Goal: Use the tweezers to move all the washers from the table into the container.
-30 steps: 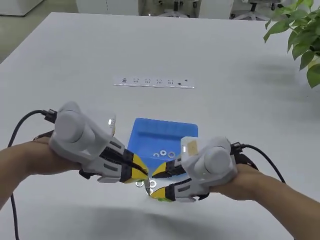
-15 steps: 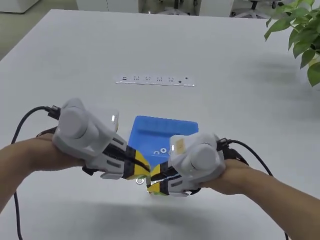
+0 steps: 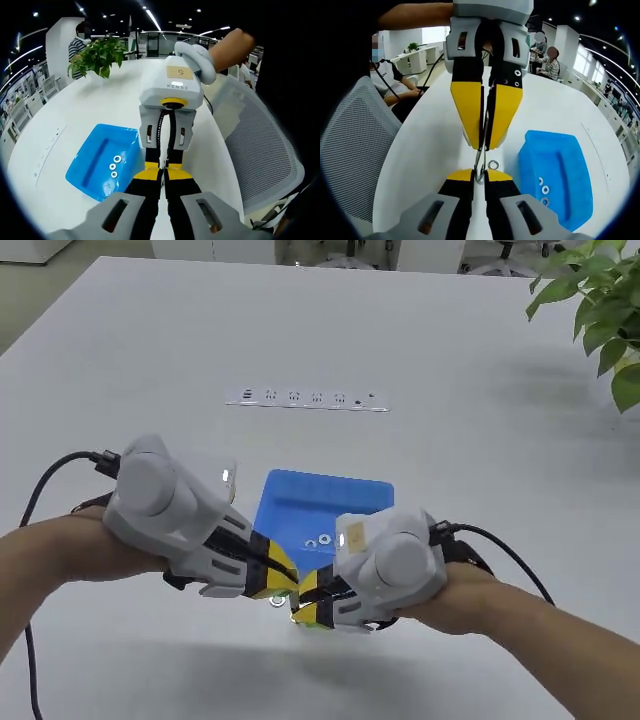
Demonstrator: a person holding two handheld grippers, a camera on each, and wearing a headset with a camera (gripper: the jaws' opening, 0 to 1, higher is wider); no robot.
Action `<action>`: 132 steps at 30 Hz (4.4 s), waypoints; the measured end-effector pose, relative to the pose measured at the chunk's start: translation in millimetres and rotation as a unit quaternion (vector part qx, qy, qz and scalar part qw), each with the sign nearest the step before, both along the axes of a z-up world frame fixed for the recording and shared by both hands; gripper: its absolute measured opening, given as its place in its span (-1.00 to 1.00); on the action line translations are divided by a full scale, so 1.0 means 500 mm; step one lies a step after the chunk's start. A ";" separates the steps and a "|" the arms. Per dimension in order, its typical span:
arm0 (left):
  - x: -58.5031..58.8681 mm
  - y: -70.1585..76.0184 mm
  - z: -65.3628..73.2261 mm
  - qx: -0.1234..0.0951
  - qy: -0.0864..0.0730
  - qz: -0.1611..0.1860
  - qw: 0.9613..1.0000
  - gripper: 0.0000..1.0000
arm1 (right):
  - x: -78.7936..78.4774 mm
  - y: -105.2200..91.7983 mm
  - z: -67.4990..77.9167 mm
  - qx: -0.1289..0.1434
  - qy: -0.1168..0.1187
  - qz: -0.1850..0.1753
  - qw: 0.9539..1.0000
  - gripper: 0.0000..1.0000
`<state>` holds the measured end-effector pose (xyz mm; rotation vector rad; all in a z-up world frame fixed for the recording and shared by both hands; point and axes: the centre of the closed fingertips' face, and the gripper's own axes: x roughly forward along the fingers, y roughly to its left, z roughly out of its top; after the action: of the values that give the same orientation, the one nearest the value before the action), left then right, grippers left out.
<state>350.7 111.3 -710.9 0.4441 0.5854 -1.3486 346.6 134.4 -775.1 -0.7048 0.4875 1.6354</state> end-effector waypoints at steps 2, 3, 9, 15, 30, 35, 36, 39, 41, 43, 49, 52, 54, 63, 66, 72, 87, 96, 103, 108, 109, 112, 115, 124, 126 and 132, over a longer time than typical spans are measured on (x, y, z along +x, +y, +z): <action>-0.001 0.000 0.000 0.000 -0.001 0.001 1.000 -0.87 | 0.000 0.000 0.001 0.003 0.001 -0.003 1.000 -0.84; -0.001 0.000 0.000 0.000 -0.001 0.001 1.000 -0.87 | 0.000 0.000 0.001 0.004 0.002 -0.005 1.000 -0.84; -0.002 -0.002 -0.002 0.000 -0.003 0.000 1.000 -0.87 | 0.002 -0.001 0.001 -0.003 0.023 -0.022 0.999 -0.81; 0.004 0.002 -0.003 0.005 -0.006 0.004 1.000 -0.87 | -0.001 0.000 0.000 -0.004 0.020 -0.021 1.000 -0.75; 0.000 -0.001 -0.003 0.005 -0.004 0.005 1.000 -0.87 | -0.002 0.010 0.000 0.000 0.006 -0.020 1.000 -0.82; -0.003 -0.003 -0.002 0.003 0.000 0.009 1.000 -0.86 | -0.002 0.009 0.001 0.001 0.009 -0.019 1.000 -0.84; -0.003 -0.003 -0.002 0.002 0.000 0.010 1.000 -0.86 | -0.002 0.009 0.001 0.001 0.008 -0.018 1.000 -0.84; -0.005 -0.003 -0.002 0.003 0.003 0.013 1.000 -0.86 | -0.003 0.009 0.001 0.000 0.007 -0.016 1.000 -0.84; -0.006 -0.003 -0.002 0.004 0.003 0.013 1.000 -0.85 | -0.005 0.008 0.002 -0.001 0.008 -0.014 1.000 -0.84; -0.006 -0.003 -0.001 0.003 0.004 0.015 1.000 -0.85 | -0.004 0.008 0.002 0.000 0.007 -0.013 1.000 -0.84; -0.004 0.005 0.001 0.003 0.005 0.025 1.000 -0.70 | -0.001 0.011 0.018 0.008 0.008 -0.015 1.000 -0.84; 0.001 0.009 0.007 -0.002 0.004 0.035 0.999 -0.59 | 0.001 0.012 0.025 0.011 0.006 -0.017 1.000 -0.84; 0.002 0.012 0.011 -0.006 0.003 0.038 0.999 -0.59 | 0.001 0.012 0.029 0.012 0.004 -0.017 1.000 -0.84; 0.006 0.010 0.036 -0.026 -0.005 0.042 0.999 -0.64 | 0.008 0.014 0.057 0.016 -0.002 -0.013 1.000 -0.83; 0.013 0.012 0.044 -0.029 -0.009 0.047 0.998 -0.62 | 0.014 0.014 0.067 0.018 -0.005 -0.013 1.000 -0.83; 0.017 0.013 0.057 -0.040 -0.013 0.057 0.998 -0.59 | 0.027 0.017 0.087 0.022 -0.007 -0.015 1.000 -0.83; 0.025 0.039 0.067 -0.056 -0.012 0.098 0.994 -0.24 | 0.090 0.028 0.125 0.030 -0.018 -0.012 0.999 -0.83; 0.026 0.067 0.065 -0.059 -0.009 0.126 0.990 0.00 | 0.138 0.039 0.124 0.035 -0.023 -0.012 0.999 -0.83; 0.027 0.081 0.067 -0.071 -0.007 0.146 0.987 0.16 | 0.162 0.047 0.110 0.035 -0.024 -0.006 0.999 -0.82; 0.031 0.089 0.066 -0.076 -0.006 0.158 0.985 0.23 | 0.176 0.052 0.094 0.037 -0.022 -0.001 0.999 -0.82; 0.031 0.090 0.066 -0.076 -0.006 0.158 0.985 0.24 | 0.177 0.053 0.091 0.037 -0.022 0.000 0.999 -0.82; 0.033 0.092 0.067 -0.080 -0.007 0.163 0.983 0.31 | 0.185 0.054 0.080 0.036 -0.021 0.001 0.999 -0.82; 0.039 0.097 0.065 -0.082 -0.009 0.170 0.982 0.33 | 0.191 0.054 0.066 0.032 -0.021 0.004 0.999 -0.82; 0.049 0.109 0.060 -0.084 -0.011 0.178 0.980 0.45 | 0.207 0.054 0.038 0.026 -0.017 0.005 1.000 -0.81; 0.052 0.110 0.057 -0.083 -0.011 0.179 0.980 0.48 | 0.211 0.054 0.034 0.026 -0.017 0.004 0.999 -0.81; 0.059 0.109 0.056 -0.086 -0.010 0.178 0.980 0.52 | 0.220 0.055 0.022 0.026 -0.014 0.000 1.000 -0.81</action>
<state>380.4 166.1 -682.8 0.1987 0.4993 -1.0406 456.7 161.9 -764.2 -0.6886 0.4242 1.6314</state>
